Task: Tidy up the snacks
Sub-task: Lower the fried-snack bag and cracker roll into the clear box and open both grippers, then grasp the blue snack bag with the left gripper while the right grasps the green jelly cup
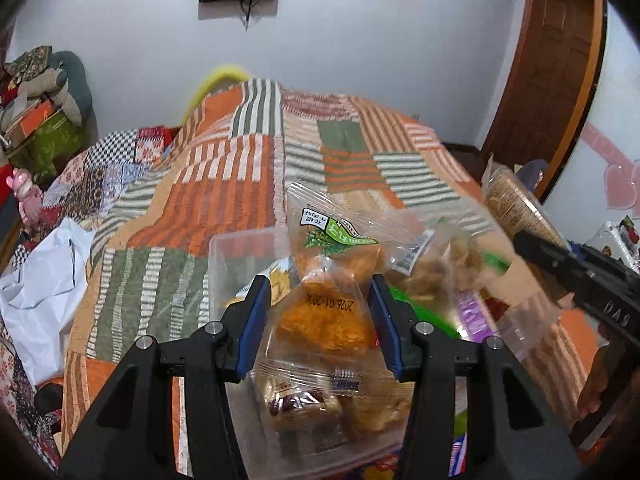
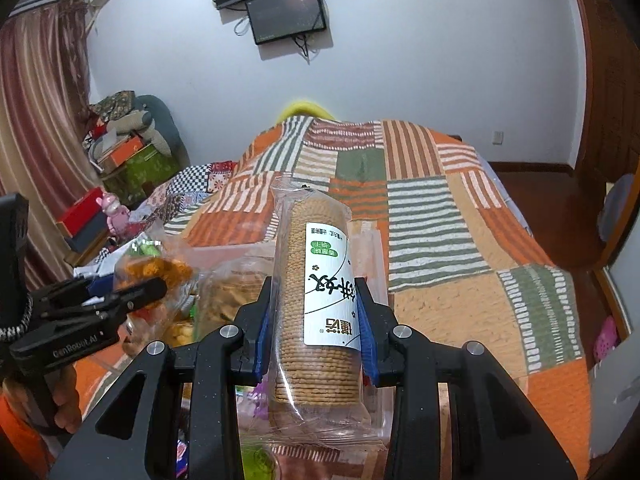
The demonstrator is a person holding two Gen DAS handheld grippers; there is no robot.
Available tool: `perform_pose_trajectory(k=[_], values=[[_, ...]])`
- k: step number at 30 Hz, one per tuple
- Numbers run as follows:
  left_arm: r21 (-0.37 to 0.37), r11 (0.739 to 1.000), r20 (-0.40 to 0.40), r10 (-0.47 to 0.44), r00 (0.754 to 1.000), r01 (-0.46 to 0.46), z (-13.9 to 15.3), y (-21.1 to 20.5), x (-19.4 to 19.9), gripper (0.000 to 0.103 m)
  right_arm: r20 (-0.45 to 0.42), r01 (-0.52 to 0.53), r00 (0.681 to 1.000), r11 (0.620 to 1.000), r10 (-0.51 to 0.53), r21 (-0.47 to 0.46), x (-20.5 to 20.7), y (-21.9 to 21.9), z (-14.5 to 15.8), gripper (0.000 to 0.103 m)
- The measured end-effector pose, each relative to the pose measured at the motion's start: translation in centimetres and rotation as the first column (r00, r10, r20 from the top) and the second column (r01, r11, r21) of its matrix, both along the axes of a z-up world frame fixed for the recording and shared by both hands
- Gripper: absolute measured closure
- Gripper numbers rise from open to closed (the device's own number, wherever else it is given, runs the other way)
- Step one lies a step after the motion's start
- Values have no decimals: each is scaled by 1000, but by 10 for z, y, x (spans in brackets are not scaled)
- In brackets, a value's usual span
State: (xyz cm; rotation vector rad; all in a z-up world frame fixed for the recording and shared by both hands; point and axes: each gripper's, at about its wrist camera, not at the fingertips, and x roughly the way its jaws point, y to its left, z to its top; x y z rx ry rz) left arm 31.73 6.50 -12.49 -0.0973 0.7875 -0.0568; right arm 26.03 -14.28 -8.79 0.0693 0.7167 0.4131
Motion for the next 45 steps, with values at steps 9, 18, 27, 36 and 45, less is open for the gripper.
perform_pose_trajectory(k=[9, 18, 27, 36, 45], values=[[-77, 997, -18, 20, 1000, -21, -10, 13, -1, 46, -22, -12, 1000, 999, 11, -46, 4, 12, -7, 68], [-25, 1000, -1, 10, 1000, -10, -2, 7, -21, 34, 23, -28, 999, 998, 29, -54, -5, 10, 7, 62], [-66, 998, 32, -15, 999, 17, 21, 1, -52, 34, 77, -56, 995, 997, 60, -55, -35, 8, 18, 41], [-71, 996, 11, -62, 998, 63, 23, -12, -87, 34, 77, -111, 990, 993, 115, -50, -68, 7, 24, 25], [-64, 993, -89, -107, 990, 101, -4, -24, -112, 31, 41, -122, 991, 988, 126, -95, -86, 4, 2, 23]])
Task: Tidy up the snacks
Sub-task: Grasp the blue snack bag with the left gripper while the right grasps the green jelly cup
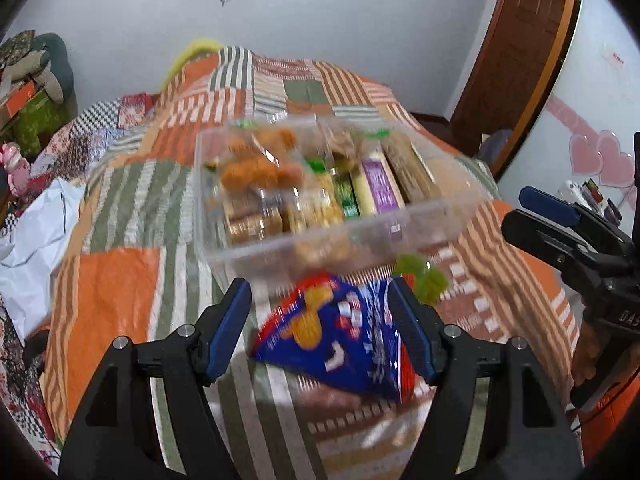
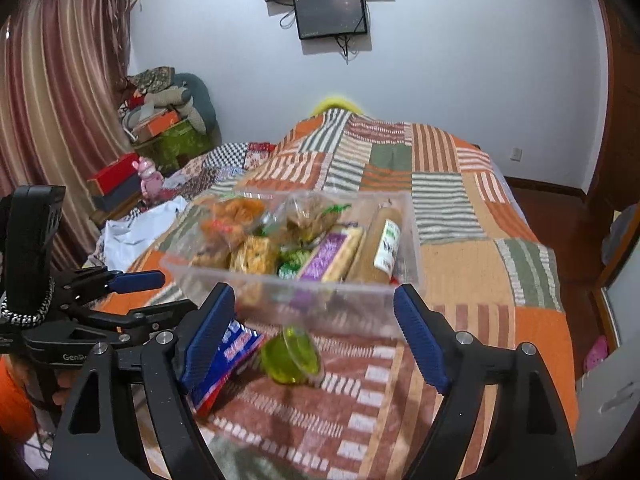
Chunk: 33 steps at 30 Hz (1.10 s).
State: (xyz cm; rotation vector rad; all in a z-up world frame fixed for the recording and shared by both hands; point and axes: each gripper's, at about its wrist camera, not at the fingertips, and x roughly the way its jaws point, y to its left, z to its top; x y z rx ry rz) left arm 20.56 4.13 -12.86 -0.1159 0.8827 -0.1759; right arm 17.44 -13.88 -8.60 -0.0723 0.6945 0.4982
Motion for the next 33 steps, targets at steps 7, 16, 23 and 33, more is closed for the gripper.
perform_pose_trajectory(k=[7, 16, 23, 33], values=[[3, 999, -22, -34, 999, 34, -15, -18, -24, 18, -48, 10, 999, 998, -13, -63, -5, -4, -24, 23], [32, 998, -74, -50, 996, 53, -33, -38, -13, 13, -99, 12, 995, 998, -18, -65, -9, -15, -34, 23], [55, 998, -96, -25, 995, 30, -49, -38, -1, 13, -130, 32, 991, 999, -35, -29, -7, -15, -43, 23], [-50, 999, -88, -19, 996, 15, -57, -24, 4, 24, -164, -28, 986, 999, 22, -32, -7, -4, -50, 23]])
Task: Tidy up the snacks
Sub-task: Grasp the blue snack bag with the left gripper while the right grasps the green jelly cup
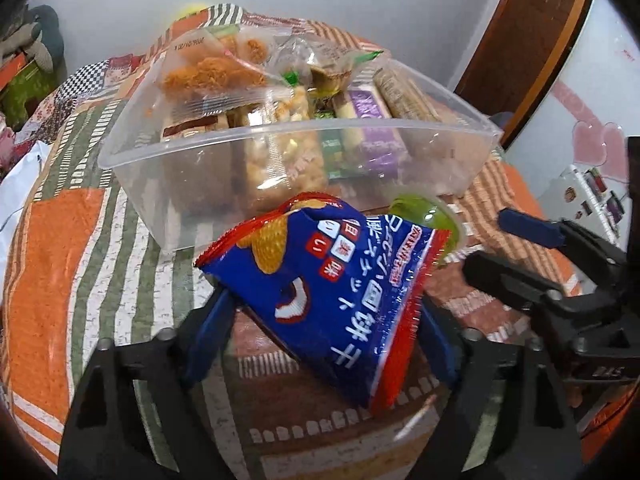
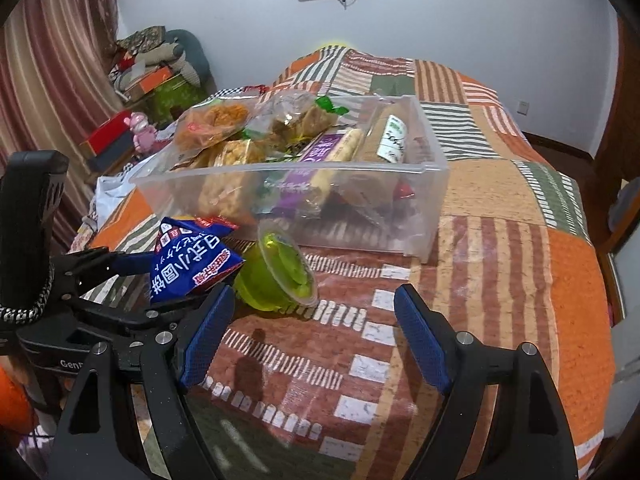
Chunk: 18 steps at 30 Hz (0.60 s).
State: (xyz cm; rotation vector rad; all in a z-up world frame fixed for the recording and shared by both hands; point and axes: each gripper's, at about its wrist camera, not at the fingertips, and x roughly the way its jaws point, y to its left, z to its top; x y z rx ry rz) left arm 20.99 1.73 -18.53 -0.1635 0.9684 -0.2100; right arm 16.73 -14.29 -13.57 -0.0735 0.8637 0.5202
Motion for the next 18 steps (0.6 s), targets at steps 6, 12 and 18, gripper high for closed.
perform_pose_trajectory(k=[6, 12, 18], values=[[-44, 999, 12, 19, 1000, -18, 7, 10, -14, 36, -36, -11, 999, 1000, 11, 1, 3, 4, -7, 23], [-30, 997, 56, 69, 996, -67, 17, 30, -39, 47, -91, -45, 995, 999, 45, 5, 11, 19, -15, 38], [33, 998, 71, 57, 996, -60, 17, 30, -46, 47, -93, -78, 993, 995, 72, -59, 13, 39, -20, 46]])
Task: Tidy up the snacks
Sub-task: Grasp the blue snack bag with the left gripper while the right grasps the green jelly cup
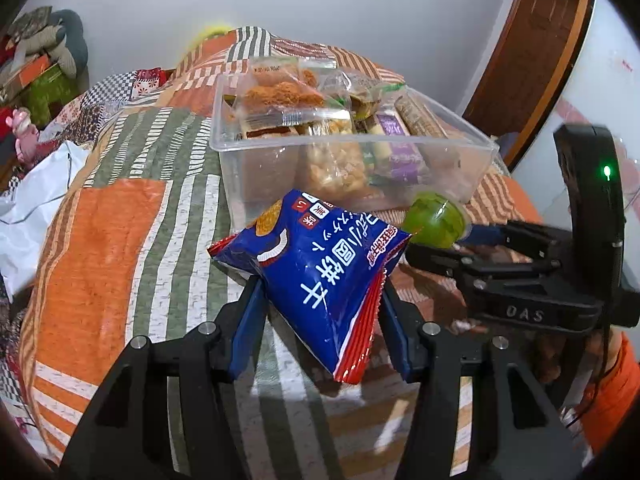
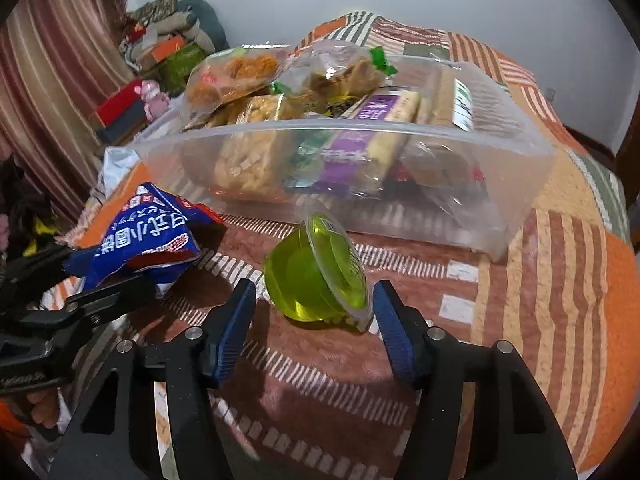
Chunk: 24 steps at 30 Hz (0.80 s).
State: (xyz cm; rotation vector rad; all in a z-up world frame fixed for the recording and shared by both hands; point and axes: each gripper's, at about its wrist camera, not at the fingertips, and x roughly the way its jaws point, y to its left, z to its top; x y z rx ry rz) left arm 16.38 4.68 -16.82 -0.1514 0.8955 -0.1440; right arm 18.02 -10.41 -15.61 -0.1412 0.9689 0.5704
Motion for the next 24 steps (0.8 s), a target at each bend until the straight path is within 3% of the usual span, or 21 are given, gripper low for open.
perform_pose_trajectory(k=[3, 6, 7, 11, 17, 24], values=[[13, 1000, -15, -3, 1000, 3, -2, -1, -1, 43, -10, 3, 1000, 1000, -3, -24, 4, 1, -4, 54], [50, 999, -36, 14, 999, -12, -6, -1, 4, 24, -11, 5, 1000, 1000, -5, -18, 6, -1, -4, 55], [65, 998, -41, 27, 999, -24, -7, 0, 6, 22, -10, 5, 1000, 1000, -5, -18, 6, -2, -3, 55], [53, 998, -59, 23, 998, -20, -8, 3, 17, 19, -11, 5, 1000, 1000, -5, -8, 6, -2, -3, 55], [99, 995, -62, -1, 998, 7, -12, -6, 37, 8, -30, 3, 1000, 1000, -3, 25, 9, -4, -3, 55], [54, 998, -47, -26, 999, 29, -14, -13, 46, 8, -46, 11, 999, 997, -7, 70, 10, -10, -3, 56]])
